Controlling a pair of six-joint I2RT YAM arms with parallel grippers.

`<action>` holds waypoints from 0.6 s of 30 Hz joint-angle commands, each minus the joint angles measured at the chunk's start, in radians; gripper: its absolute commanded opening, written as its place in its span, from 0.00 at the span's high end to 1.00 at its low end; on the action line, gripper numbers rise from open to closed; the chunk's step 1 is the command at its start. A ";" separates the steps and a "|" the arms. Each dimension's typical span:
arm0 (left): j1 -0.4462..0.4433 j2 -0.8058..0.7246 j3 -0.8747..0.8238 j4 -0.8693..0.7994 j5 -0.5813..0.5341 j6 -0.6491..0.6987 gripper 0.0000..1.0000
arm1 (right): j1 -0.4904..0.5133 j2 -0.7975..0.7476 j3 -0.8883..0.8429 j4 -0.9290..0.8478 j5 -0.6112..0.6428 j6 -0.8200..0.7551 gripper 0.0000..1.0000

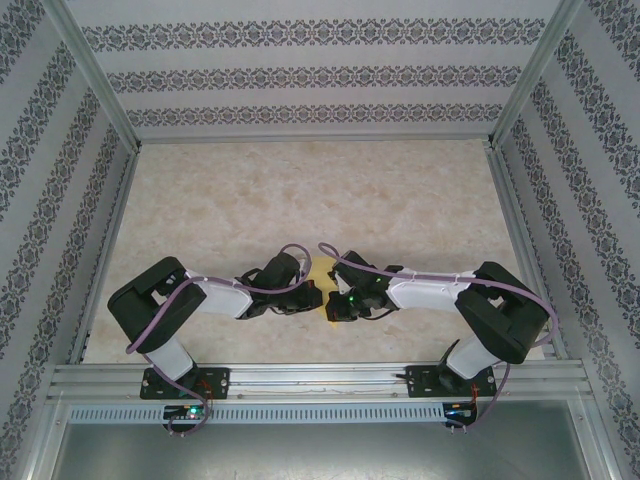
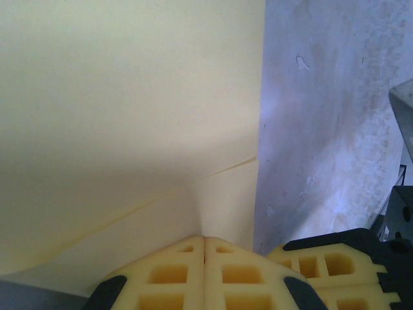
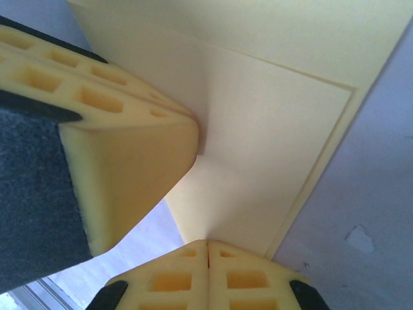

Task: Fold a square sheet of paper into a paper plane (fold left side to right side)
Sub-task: Third fold the triangle at the center of the table.

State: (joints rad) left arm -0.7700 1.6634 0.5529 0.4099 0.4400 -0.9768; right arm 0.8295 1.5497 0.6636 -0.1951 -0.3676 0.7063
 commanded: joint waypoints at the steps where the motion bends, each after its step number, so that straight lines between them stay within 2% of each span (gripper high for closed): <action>1: 0.021 0.025 -0.037 -0.035 -0.075 0.027 1.00 | 0.004 0.067 -0.058 -0.224 0.171 -0.026 1.00; 11: 0.144 -0.020 -0.040 -0.116 -0.067 0.131 1.00 | 0.003 0.072 -0.061 -0.225 0.165 -0.028 1.00; 18: 0.240 -0.030 -0.056 -0.105 -0.064 0.190 0.99 | 0.003 0.073 -0.059 -0.224 0.164 -0.028 1.00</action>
State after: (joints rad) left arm -0.5888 1.6314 0.5259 0.3897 0.4709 -0.8608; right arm 0.8341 1.5520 0.6678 -0.2020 -0.3595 0.7002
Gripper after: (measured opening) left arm 0.043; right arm 0.042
